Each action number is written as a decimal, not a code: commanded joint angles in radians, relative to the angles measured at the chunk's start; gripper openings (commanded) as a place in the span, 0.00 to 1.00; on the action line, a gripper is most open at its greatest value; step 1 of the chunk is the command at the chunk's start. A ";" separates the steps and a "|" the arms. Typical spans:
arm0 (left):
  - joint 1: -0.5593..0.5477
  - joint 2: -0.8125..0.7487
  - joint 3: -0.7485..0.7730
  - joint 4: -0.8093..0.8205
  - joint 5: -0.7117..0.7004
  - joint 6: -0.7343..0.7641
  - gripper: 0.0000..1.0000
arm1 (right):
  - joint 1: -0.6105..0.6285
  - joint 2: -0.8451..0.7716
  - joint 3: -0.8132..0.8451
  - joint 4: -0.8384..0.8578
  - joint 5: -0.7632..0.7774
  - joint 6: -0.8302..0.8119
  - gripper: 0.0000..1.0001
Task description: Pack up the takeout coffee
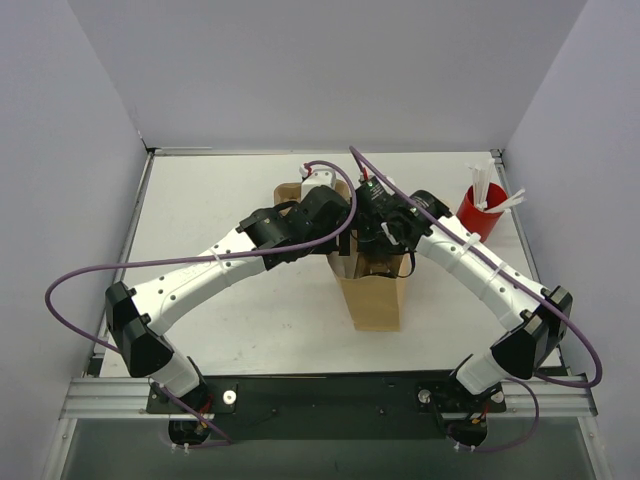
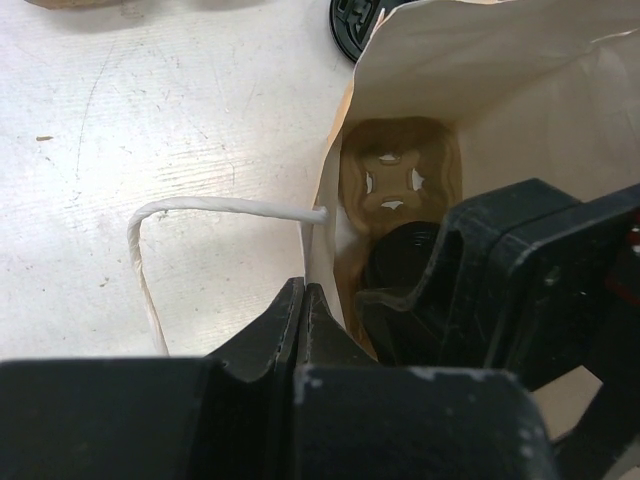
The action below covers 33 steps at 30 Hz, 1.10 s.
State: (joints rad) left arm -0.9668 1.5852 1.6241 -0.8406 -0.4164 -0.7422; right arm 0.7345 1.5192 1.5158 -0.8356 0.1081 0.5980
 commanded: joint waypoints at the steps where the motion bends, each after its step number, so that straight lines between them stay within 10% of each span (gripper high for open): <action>1: 0.004 0.013 0.043 -0.009 -0.005 0.026 0.00 | 0.006 -0.005 0.049 -0.017 0.005 0.002 0.88; 33: 0.005 0.044 0.121 -0.054 -0.007 0.073 0.00 | -0.078 -0.183 0.109 0.185 -0.059 0.046 0.88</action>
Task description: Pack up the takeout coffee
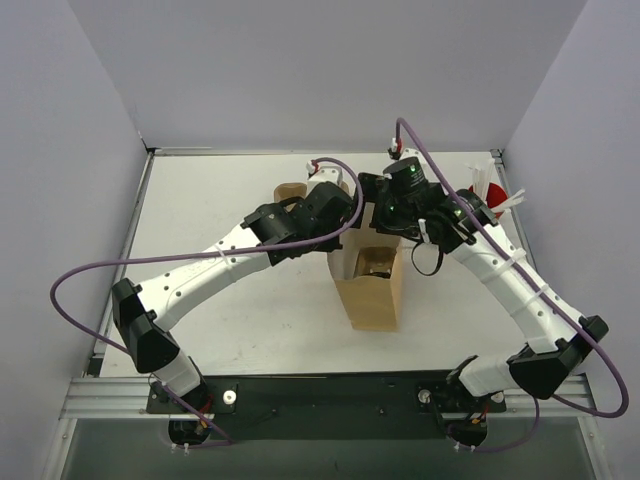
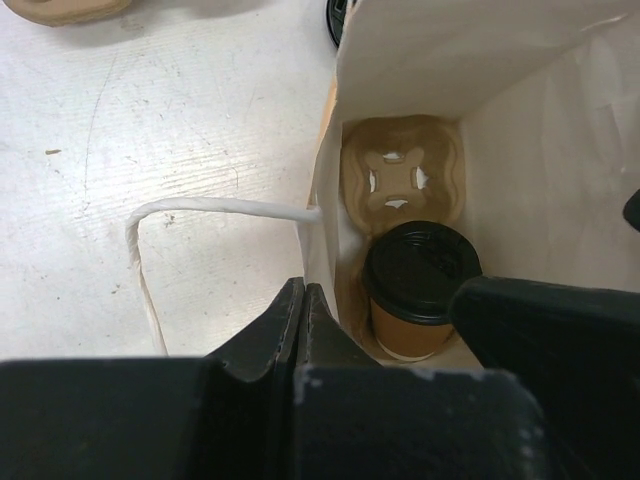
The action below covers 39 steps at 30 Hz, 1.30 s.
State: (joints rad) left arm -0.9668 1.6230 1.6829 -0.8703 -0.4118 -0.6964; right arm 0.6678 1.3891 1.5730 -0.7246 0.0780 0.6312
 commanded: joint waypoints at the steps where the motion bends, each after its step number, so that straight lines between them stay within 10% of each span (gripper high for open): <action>1: 0.007 0.006 0.066 -0.027 -0.012 0.029 0.00 | -0.013 -0.068 0.051 0.100 -0.032 0.015 0.89; 17: 0.017 0.002 0.095 -0.049 -0.028 0.038 0.00 | -0.094 -0.203 0.071 0.188 0.098 -0.034 0.92; 39: 0.046 -0.014 0.100 -0.044 0.008 0.067 0.00 | -0.605 -0.177 -0.177 0.162 0.094 -0.113 0.88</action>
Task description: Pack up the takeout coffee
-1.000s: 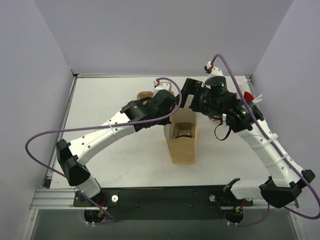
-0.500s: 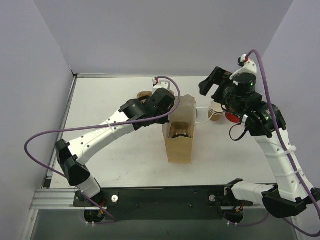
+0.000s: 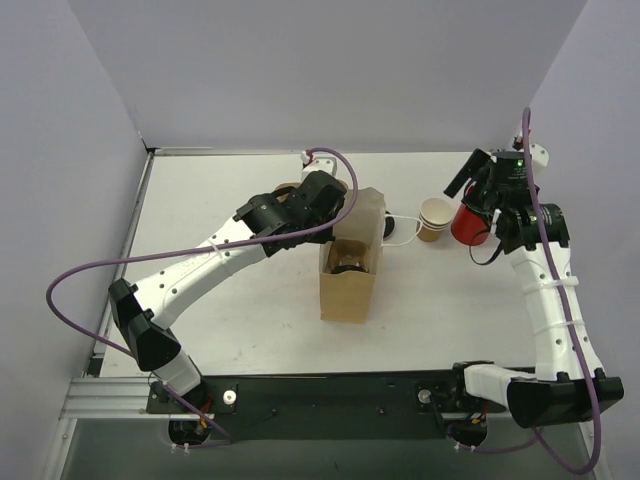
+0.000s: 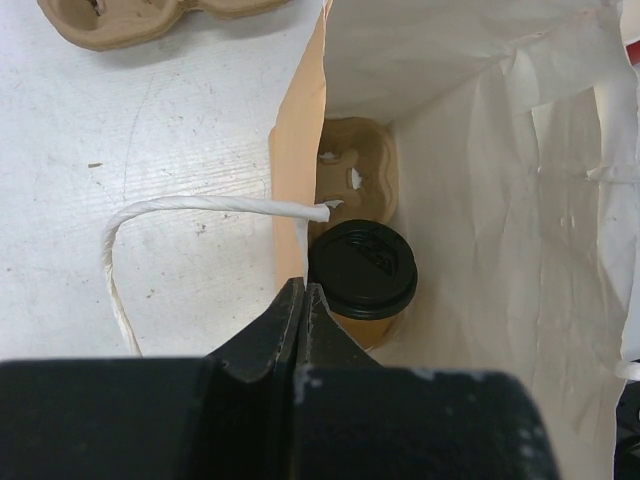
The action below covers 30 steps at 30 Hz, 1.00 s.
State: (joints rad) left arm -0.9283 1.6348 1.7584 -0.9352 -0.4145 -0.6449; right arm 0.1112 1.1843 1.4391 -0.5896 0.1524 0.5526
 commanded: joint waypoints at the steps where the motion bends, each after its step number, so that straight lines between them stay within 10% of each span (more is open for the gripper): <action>1: 0.011 -0.030 0.009 0.027 0.014 0.017 0.01 | -0.060 0.041 -0.060 0.033 0.018 -0.039 0.87; 30: 0.052 -0.105 -0.013 0.127 0.163 0.185 0.36 | -0.410 0.370 0.155 0.017 -0.096 0.033 0.57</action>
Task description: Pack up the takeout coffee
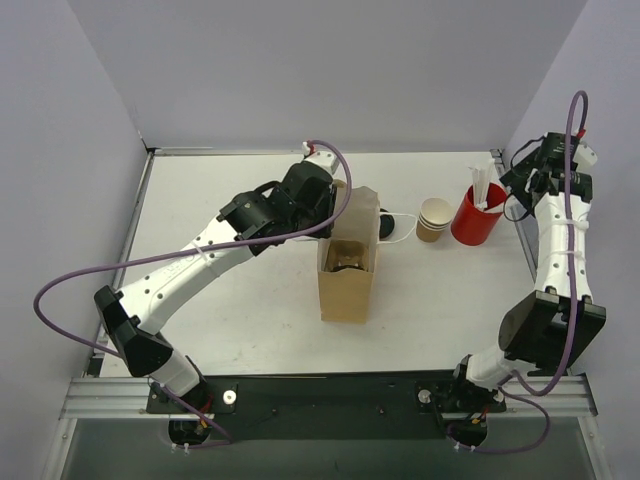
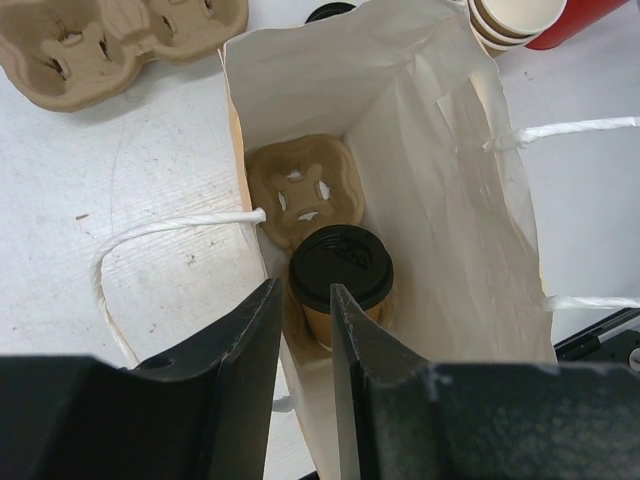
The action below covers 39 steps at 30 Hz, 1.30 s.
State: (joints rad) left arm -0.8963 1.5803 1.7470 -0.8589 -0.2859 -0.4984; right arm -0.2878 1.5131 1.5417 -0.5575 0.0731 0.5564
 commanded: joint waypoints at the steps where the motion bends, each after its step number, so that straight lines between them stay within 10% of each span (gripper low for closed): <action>1: 0.023 -0.057 -0.003 0.054 0.040 0.040 0.36 | -0.013 0.048 0.058 -0.024 -0.010 0.033 0.56; 20: 0.097 -0.086 -0.046 0.087 0.114 0.067 0.36 | 0.036 0.076 -0.066 -0.067 0.059 0.097 0.45; 39: 0.120 -0.094 -0.053 0.086 0.128 0.069 0.36 | 0.073 0.081 0.049 -0.131 0.142 0.085 0.00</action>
State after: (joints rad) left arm -0.7902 1.5196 1.6920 -0.8112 -0.1761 -0.4397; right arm -0.2317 1.6173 1.5402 -0.6319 0.1478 0.6510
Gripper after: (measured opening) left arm 0.360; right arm 0.014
